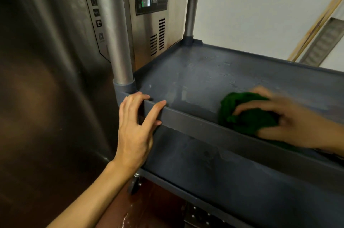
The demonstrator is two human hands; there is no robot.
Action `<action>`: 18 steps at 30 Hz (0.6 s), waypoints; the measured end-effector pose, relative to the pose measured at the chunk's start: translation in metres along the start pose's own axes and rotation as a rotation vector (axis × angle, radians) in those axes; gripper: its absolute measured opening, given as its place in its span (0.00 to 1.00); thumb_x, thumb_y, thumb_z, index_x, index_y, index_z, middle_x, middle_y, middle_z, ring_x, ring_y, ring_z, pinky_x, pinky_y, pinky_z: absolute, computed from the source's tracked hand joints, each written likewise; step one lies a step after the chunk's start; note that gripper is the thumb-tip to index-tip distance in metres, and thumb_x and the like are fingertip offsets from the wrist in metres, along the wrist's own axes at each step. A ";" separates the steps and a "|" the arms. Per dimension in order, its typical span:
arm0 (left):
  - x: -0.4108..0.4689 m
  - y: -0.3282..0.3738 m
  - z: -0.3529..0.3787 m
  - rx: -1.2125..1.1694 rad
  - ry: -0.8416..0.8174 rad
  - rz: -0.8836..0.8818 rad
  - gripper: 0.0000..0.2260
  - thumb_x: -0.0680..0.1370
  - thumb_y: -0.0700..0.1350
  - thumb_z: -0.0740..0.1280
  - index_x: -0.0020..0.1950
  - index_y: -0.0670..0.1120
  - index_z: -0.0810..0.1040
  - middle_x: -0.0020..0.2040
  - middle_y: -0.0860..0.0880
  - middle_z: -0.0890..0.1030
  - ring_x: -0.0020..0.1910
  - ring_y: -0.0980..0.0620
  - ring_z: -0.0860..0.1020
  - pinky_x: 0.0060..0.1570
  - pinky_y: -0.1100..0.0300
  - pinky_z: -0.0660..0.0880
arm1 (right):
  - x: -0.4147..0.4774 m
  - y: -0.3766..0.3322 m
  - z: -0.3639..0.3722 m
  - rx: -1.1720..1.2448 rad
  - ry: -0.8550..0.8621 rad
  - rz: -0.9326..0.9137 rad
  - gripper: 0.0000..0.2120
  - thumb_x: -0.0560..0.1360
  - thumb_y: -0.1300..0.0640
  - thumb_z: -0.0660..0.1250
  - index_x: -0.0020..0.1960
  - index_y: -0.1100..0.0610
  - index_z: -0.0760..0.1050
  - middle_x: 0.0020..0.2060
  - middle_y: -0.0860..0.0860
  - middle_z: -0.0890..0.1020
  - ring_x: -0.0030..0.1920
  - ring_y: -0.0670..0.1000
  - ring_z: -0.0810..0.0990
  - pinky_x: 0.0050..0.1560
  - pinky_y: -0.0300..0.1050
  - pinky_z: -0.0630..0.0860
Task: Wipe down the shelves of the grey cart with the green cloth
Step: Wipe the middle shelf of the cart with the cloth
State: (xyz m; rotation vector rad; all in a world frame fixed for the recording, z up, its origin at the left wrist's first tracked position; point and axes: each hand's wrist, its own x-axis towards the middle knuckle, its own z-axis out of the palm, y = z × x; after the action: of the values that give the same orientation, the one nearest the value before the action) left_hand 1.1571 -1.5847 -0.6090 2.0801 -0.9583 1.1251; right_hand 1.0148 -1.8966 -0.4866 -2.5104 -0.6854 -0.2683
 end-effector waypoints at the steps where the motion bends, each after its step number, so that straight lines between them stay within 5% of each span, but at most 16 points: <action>1: -0.002 -0.004 0.001 -0.020 0.017 0.013 0.20 0.81 0.40 0.67 0.73 0.46 0.71 0.67 0.35 0.70 0.70 0.36 0.68 0.69 0.36 0.65 | 0.027 -0.014 0.005 0.009 0.010 0.067 0.18 0.69 0.48 0.70 0.59 0.42 0.79 0.58 0.48 0.74 0.58 0.48 0.77 0.57 0.40 0.74; 6: 0.002 0.001 0.003 -0.048 0.035 0.001 0.22 0.78 0.34 0.71 0.71 0.45 0.73 0.65 0.36 0.71 0.68 0.36 0.70 0.67 0.37 0.66 | 0.124 -0.016 0.045 -0.067 -0.029 0.036 0.20 0.70 0.56 0.75 0.61 0.47 0.78 0.57 0.53 0.74 0.54 0.41 0.74 0.59 0.32 0.69; 10: 0.004 0.001 -0.005 -0.028 0.014 0.000 0.18 0.79 0.41 0.70 0.68 0.44 0.76 0.63 0.36 0.74 0.67 0.39 0.71 0.67 0.35 0.66 | 0.184 -0.007 0.068 -0.109 -0.025 0.052 0.21 0.72 0.57 0.73 0.65 0.51 0.78 0.60 0.56 0.72 0.63 0.55 0.71 0.68 0.52 0.68; 12: 0.014 0.001 -0.010 -0.006 0.016 0.003 0.14 0.79 0.48 0.69 0.62 0.43 0.81 0.57 0.38 0.77 0.61 0.40 0.74 0.67 0.37 0.66 | 0.197 0.000 0.070 -0.110 -0.028 0.066 0.22 0.73 0.57 0.73 0.66 0.51 0.77 0.60 0.57 0.72 0.64 0.56 0.71 0.68 0.54 0.67; 15: 0.047 0.009 -0.019 -0.045 0.002 -0.037 0.21 0.82 0.57 0.61 0.44 0.44 0.84 0.41 0.44 0.76 0.43 0.43 0.75 0.49 0.47 0.71 | 0.209 0.017 0.068 -0.104 0.005 0.064 0.22 0.73 0.57 0.73 0.66 0.51 0.78 0.61 0.57 0.72 0.63 0.57 0.71 0.69 0.54 0.67; 18: 0.097 0.011 -0.020 0.088 -0.144 -0.173 0.28 0.83 0.60 0.53 0.31 0.48 0.77 0.28 0.50 0.74 0.32 0.44 0.77 0.33 0.56 0.63 | 0.223 0.037 0.066 -0.138 0.026 0.087 0.22 0.75 0.54 0.72 0.68 0.53 0.76 0.62 0.58 0.73 0.63 0.59 0.71 0.69 0.56 0.66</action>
State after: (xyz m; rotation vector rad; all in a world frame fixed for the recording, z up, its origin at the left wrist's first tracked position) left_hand 1.1764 -1.6062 -0.5140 2.2918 -0.7879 0.9546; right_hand 1.2274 -1.7954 -0.4880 -2.6551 -0.5625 -0.3263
